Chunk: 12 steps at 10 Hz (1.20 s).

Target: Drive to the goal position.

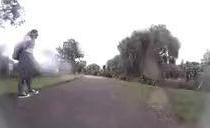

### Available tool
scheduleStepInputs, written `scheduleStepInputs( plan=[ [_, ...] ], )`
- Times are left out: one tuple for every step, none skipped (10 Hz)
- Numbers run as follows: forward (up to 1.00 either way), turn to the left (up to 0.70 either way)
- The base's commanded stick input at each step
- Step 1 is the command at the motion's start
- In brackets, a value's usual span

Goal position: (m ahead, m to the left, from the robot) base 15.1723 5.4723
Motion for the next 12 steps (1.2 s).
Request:
scheduleStepInputs(
  plan=[
    [0.85, 0.0],
    [0.85, 0.0],
    [0.85, 0.0],
    [0.85, 0.0],
    [0.85, 0.0],
    [0.85, 0.0],
    [0.85, 0.0],
    [0.85, 0.0],
    [0.85, 0.0],
    [0.85, 0.0],
    [0.85, 0.0],
    [0.85, 0.0]
  ],
)
